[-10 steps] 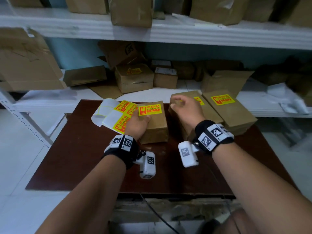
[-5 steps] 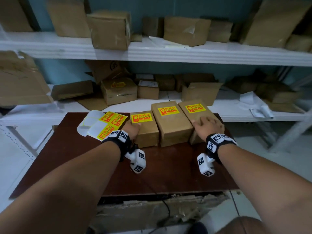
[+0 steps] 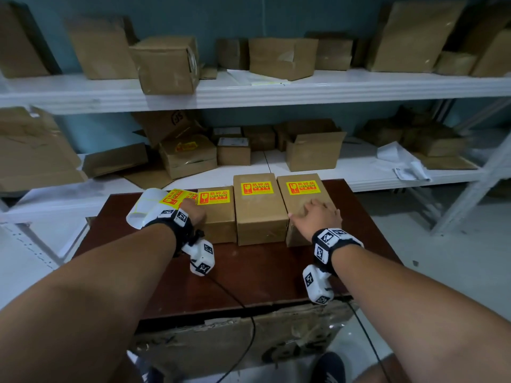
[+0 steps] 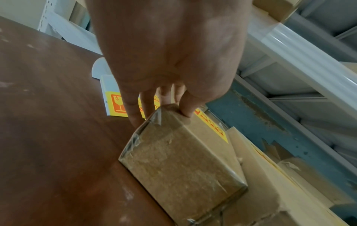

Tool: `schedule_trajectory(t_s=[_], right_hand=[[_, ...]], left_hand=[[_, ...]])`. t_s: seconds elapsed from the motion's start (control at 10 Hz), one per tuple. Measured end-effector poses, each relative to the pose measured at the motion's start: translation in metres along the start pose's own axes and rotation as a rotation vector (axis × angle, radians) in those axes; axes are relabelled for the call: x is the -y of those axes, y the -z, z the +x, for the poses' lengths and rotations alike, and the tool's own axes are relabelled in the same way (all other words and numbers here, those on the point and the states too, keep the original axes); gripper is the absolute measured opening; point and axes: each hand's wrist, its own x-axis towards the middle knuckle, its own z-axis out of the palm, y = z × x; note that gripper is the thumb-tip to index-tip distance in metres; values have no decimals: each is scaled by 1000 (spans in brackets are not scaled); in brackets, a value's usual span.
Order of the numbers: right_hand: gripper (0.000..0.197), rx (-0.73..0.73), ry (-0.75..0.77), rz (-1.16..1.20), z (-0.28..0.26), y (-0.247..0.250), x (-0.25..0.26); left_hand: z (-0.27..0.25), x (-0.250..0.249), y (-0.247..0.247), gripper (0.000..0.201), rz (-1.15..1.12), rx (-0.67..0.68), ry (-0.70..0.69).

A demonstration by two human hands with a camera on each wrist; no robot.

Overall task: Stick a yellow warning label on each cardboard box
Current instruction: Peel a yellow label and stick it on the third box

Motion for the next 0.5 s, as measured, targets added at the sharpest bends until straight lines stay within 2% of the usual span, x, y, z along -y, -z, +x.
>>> schedule_trajectory(t_s=[0.1,0.2,0.3,0.4,0.5], right_hand=[[59,4,5,-42,-9,4,2],[61,8,-1,-65,-16,8,7],[58,39,-11,-58,-16,11,12],[63,74,-30,-95,-12,13,19],[62,54,-50,-90,-13,17,32]], left_hand=[[-6,-2,4,11,-24,31,53],[-11,-2,7,28,23,112,93],[-10,6,12,32,356,98,-77],[-17,5,16,31,275,146,15],[4,15,10,29,250,114,-52]])
